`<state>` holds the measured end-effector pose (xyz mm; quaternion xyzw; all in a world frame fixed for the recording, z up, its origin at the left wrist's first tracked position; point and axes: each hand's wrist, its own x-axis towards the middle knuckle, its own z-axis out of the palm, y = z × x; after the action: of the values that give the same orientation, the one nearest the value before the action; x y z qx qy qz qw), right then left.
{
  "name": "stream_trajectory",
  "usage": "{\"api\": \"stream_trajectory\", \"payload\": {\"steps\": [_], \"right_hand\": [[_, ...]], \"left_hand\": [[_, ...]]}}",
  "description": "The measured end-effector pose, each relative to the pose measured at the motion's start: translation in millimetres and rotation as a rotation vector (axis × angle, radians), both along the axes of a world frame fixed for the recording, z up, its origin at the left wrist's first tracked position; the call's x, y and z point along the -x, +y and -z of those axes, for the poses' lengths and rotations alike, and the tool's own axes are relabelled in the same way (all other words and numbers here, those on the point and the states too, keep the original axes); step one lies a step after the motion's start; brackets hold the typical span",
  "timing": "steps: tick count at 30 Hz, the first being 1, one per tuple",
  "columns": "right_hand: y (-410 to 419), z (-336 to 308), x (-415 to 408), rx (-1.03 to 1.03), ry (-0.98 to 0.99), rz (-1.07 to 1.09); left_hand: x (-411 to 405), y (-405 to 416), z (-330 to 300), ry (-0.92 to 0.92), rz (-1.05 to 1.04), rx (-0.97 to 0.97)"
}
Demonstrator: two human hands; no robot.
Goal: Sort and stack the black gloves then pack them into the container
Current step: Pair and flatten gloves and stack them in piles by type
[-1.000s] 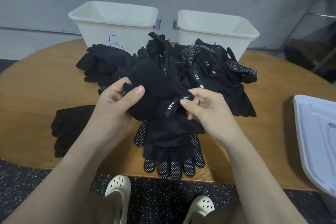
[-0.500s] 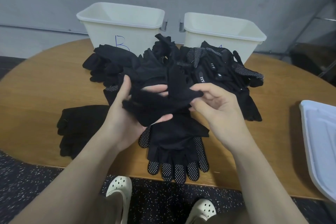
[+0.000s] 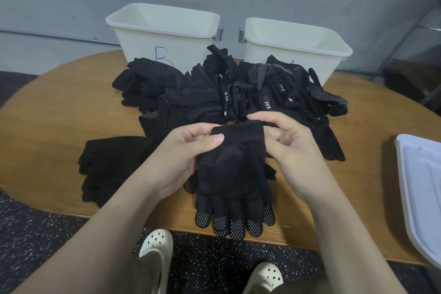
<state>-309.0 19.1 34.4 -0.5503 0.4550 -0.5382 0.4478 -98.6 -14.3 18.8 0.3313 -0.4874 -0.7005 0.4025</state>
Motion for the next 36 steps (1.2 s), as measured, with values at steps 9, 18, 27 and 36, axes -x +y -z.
{"api": "stream_trajectory", "payload": {"steps": [9,18,27,36], "right_hand": [[2,-1,0,-0.212,0.083,-0.127],[1,0,-2,-0.268,0.145,-0.109],[-8,7,3,-0.361,0.391,0.174],[-3,1,5,-0.324,0.441,0.166]], "left_hand": [[-2,-3,6,-0.162,-0.232,0.214],[-2,-1,5,-0.404,-0.187,0.059],[1,-10,17,-0.698,-0.340,0.223],[1,-18,26,-0.802,-0.343,0.310]]}}
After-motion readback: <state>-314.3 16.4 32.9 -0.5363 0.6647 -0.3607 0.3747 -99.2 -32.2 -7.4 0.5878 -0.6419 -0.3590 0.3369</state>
